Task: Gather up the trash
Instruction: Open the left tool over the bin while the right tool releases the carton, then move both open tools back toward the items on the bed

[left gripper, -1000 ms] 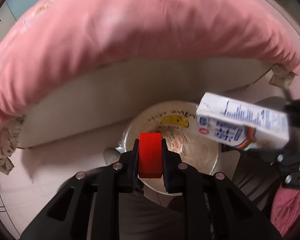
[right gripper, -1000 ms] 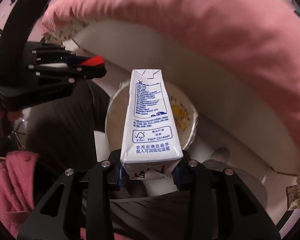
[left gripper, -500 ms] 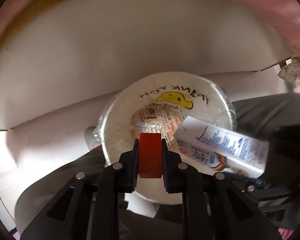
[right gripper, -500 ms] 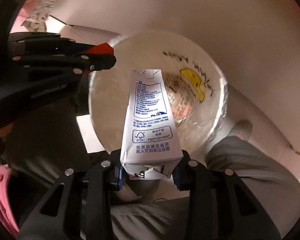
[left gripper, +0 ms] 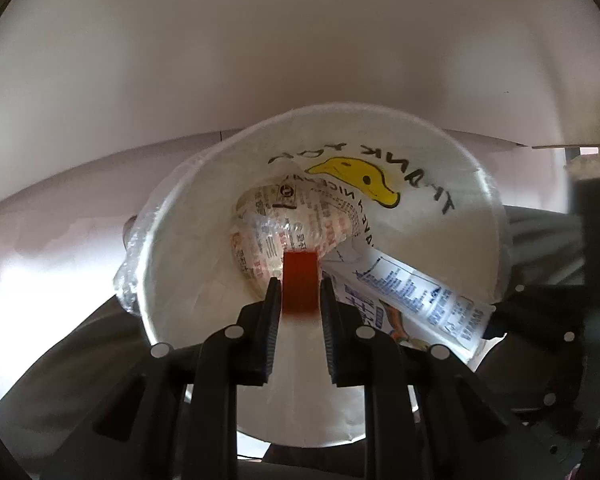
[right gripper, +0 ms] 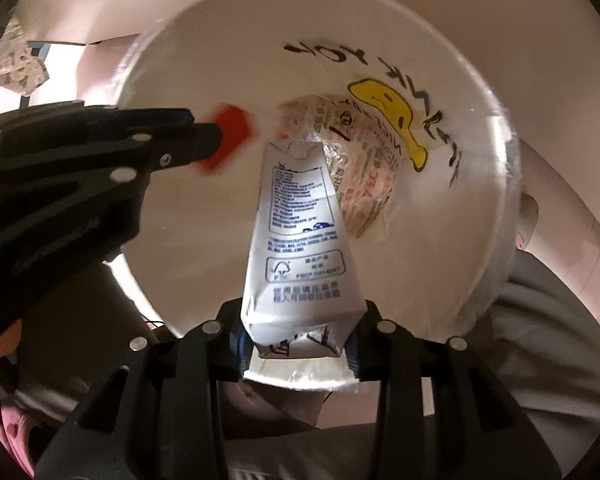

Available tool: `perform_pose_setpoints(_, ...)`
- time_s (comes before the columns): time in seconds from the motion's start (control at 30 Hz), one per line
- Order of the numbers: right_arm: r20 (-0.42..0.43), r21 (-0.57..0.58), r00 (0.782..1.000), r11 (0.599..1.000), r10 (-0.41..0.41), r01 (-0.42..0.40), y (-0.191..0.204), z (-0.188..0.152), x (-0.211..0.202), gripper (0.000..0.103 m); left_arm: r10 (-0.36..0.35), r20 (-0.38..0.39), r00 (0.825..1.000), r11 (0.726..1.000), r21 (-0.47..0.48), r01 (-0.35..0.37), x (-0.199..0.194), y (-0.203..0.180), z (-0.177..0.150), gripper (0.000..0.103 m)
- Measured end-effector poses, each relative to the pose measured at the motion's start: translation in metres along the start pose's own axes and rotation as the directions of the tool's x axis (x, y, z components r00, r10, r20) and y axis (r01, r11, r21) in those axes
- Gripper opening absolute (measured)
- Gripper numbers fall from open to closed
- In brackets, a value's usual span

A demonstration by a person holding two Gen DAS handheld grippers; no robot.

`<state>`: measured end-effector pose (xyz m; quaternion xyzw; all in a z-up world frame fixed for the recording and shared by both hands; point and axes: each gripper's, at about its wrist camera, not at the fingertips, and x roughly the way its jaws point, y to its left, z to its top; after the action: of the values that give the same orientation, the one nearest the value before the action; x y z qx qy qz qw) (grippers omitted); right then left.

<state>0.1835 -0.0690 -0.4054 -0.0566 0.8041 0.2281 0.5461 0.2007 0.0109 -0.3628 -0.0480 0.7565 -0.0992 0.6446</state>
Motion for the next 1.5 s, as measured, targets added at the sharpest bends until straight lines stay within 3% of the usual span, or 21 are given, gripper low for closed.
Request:
perform_pose_setpoints(0.03, -0.004, 0.004, 1.0, 1.0, -0.002, 0.002, -0.002, 0.002, 0.003, 0.038, -0.003, -0.007, 1.0, 1.0, -0.004, 0.003, 0.0, 0.001, 0.0, 0.022)
perform_pose_setpoints(0.13, -0.017, 0.012, 1.0, 1.0, -0.008, 0.008, -0.005, 0.007, 0.007, 0.039, -0.003, -0.02, 1.0, 1.0, -0.014, 0.003, 0.008, 0.0, 0.002, 0.039)
perform_pose_setpoints(0.17, -0.023, 0.013, 1.0, 1.0, -0.009, 0.009, -0.005, 0.008, 0.008, 0.044, -0.002, -0.019, 1.0, 1.0, -0.016, 0.001, 0.01, -0.001, 0.003, 0.042)
perform_pose_setpoints(0.27, -0.015, 0.01, 1.0, 1.0, -0.023, 0.023, -0.005, 0.007, 0.007, 0.053, 0.002, -0.015, 1.0, 1.0, -0.013, -0.002, 0.011, -0.003, 0.002, 0.043)
perform_pose_setpoints(0.47, 0.025, 0.018, 1.0, 1.0, -0.001, 0.001, -0.007, 0.002, -0.016, 0.053, 0.016, 0.004, 1.0, 1.0, -0.001, -0.016, 0.003, -0.002, -0.003, 0.044)
perform_pose_setpoints(0.67, 0.124, -0.013, 0.992, 1.0, -0.001, 0.003, -0.001, -0.019, -0.062, 0.053, 0.059, 0.082, 0.995, 0.996, 0.055, -0.064, -0.03, -0.013, -0.02, 0.044)
perform_pose_setpoints(0.83, 0.229, -0.039, 0.973, 0.999, 0.0, 0.009, 0.0, -0.045, -0.102, 0.056, 0.068, 0.204, 0.977, 0.991, 0.102, -0.09, -0.082, -0.021, -0.04, 0.044)
perform_pose_setpoints(0.97, 0.331, -0.046, 0.944, 0.999, -0.003, 0.019, 0.0, -0.066, -0.139, 0.059, 0.05, 0.298, 0.953, 0.988, 0.122, -0.09, -0.127, -0.029, -0.048, 0.049)
perform_pose_setpoints(1.03, 0.387, -0.047, 0.922, 0.998, -0.009, 0.029, -0.002, -0.08, -0.163, 0.061, 0.049, 0.358, 0.933, 0.985, 0.14, -0.105, -0.155, -0.036, -0.053, 0.05)
perform_pose_setpoints(1.1, 0.435, -0.05, 0.9, 0.998, -0.019, 0.045, 0.0, -0.09, -0.182, 0.063, 0.054, 0.41, 0.91, 0.981, 0.149, -0.125, -0.18, -0.042, -0.055, 0.063)
perform_pose_setpoints(1.17, 0.491, -0.047, 0.87, 0.996, -0.041, 0.073, 0.003, -0.101, -0.206, 0.069, 0.06, 0.459, 0.886, 0.978, 0.152, -0.145, -0.202, -0.045, -0.058, 0.07)
perform_pose_setpoints(1.23, 0.537, -0.05, 0.842, 0.994, -0.055, 0.097, 0.007, -0.108, -0.225, 0.073, 0.057, 0.502, 0.863, 0.973, 0.164, -0.16, -0.225, -0.052, -0.06, 0.07)
perform_pose_setpoints(1.37, 0.609, -0.062, 0.789, 0.987, -0.078, 0.146, 0.014, -0.122, -0.266, 0.075, 0.055, 0.564, 0.824, 0.964, 0.183, -0.19, -0.258, -0.063, -0.062, 0.079)
perform_pose_setpoints(1.5, 0.672, -0.065, 0.734, 0.979, -0.098, 0.191, 0.018, -0.133, -0.3, 0.077, 0.083, 0.609, 0.789, 0.951, 0.189, -0.246, -0.284, -0.071, -0.057, 0.081)
